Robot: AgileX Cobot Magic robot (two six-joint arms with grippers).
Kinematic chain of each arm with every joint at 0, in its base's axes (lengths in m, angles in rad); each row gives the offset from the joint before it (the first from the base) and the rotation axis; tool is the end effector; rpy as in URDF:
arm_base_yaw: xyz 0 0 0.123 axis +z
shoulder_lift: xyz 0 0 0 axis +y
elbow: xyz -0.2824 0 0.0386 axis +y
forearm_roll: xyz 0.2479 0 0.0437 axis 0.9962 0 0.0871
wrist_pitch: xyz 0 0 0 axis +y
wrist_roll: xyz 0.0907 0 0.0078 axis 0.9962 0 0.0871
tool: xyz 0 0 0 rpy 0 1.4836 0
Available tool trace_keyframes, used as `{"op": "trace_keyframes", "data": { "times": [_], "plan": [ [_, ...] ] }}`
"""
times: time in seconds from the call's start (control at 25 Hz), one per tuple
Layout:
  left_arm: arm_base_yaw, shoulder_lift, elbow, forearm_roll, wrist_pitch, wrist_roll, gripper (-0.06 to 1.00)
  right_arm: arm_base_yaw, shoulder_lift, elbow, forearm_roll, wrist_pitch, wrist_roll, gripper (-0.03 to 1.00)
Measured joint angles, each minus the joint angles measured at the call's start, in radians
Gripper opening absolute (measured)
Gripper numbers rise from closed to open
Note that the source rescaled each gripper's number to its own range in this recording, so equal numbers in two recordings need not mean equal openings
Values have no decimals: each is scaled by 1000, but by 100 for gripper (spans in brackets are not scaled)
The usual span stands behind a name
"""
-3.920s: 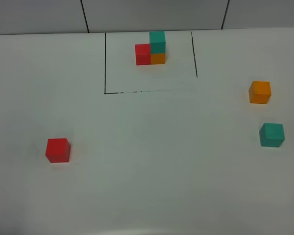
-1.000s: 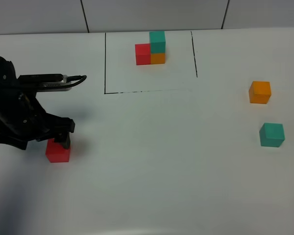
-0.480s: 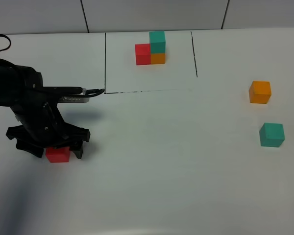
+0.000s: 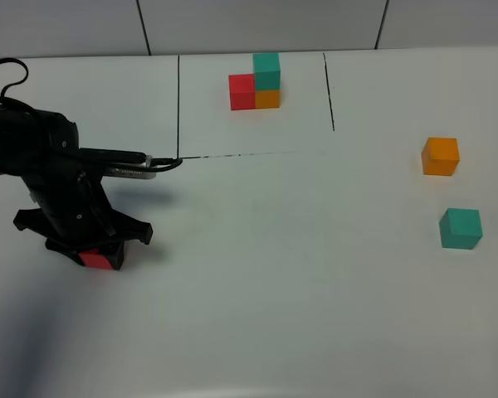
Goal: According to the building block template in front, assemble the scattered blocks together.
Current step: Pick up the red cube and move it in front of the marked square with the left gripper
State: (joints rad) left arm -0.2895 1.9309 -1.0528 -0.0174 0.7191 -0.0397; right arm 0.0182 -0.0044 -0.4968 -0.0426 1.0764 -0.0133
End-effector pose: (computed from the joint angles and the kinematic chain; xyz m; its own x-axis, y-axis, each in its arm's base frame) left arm 0.3188 -0.0961 0.1200 -0.9704 0.2340 -0.0601 0.2352 0.9718 -0.0146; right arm -0.0058 -0.0035 0.2751 -0.4687 -0.0420 -0.8824 -0.0008 0.9989 -0.0472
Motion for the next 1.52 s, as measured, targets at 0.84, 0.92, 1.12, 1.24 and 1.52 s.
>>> {"op": "trace_keyframes", "data": {
  "times": [0.84,0.92,1.12,1.24,1.52],
  "plan": [
    [-312,148,-613,56,314,695,0,0,0,0,0,0,0,75],
    [-334,201,-692,56,341,734,0,0,0,0,0,0,0,75],
    [-371,332,-880,52,418,780,0,0,0,0,0,0,0,75],
    [-382,405,-976,52,468,798,0,0,0,0,0,0,0,75],
    [-395,511,-1067,49,471,816,0,0,0,0,0,0,0,75]
  ]
}}
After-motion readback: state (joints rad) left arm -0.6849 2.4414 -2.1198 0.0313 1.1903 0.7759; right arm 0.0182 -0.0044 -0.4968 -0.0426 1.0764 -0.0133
